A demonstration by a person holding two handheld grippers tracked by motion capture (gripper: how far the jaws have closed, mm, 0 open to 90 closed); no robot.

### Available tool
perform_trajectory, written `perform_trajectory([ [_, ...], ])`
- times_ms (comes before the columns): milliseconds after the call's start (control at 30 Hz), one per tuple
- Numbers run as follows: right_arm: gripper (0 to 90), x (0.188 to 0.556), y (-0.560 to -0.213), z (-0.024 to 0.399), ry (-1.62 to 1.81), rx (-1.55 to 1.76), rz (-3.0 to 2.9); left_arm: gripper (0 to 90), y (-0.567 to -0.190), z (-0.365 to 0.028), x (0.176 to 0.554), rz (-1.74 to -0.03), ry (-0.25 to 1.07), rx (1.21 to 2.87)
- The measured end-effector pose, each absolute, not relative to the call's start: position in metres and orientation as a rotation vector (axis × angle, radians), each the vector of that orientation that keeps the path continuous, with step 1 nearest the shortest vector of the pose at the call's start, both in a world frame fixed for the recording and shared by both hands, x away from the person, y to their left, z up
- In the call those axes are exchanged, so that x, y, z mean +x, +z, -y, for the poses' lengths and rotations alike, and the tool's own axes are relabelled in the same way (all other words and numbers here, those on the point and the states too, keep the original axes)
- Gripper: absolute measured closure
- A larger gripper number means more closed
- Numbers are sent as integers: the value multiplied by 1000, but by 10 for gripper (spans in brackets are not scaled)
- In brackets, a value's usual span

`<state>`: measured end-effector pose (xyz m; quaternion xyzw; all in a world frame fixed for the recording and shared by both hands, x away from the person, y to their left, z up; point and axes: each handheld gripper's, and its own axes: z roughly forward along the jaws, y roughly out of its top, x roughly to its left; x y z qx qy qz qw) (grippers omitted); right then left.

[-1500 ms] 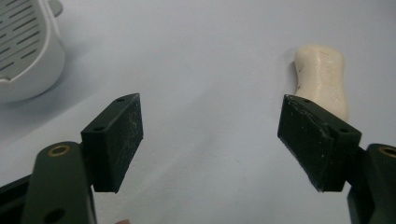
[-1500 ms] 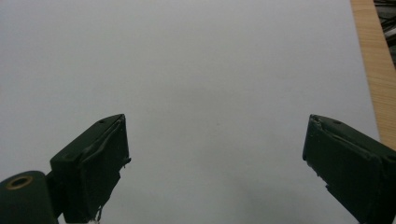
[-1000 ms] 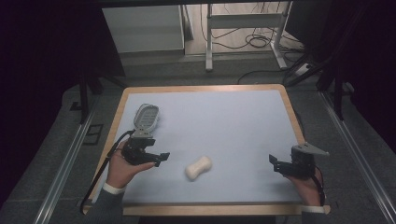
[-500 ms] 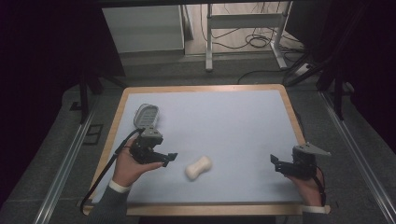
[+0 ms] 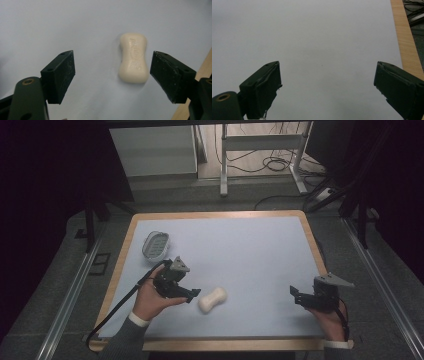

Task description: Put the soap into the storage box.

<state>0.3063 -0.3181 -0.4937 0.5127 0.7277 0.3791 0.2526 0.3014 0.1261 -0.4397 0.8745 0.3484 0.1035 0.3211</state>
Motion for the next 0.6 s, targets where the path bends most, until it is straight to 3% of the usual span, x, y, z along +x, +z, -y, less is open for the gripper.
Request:
perform_trajectory([
  [600,73,308,-497,319,1015,1397,-1986,206,-470,-84,306,-886,190,2411],
])
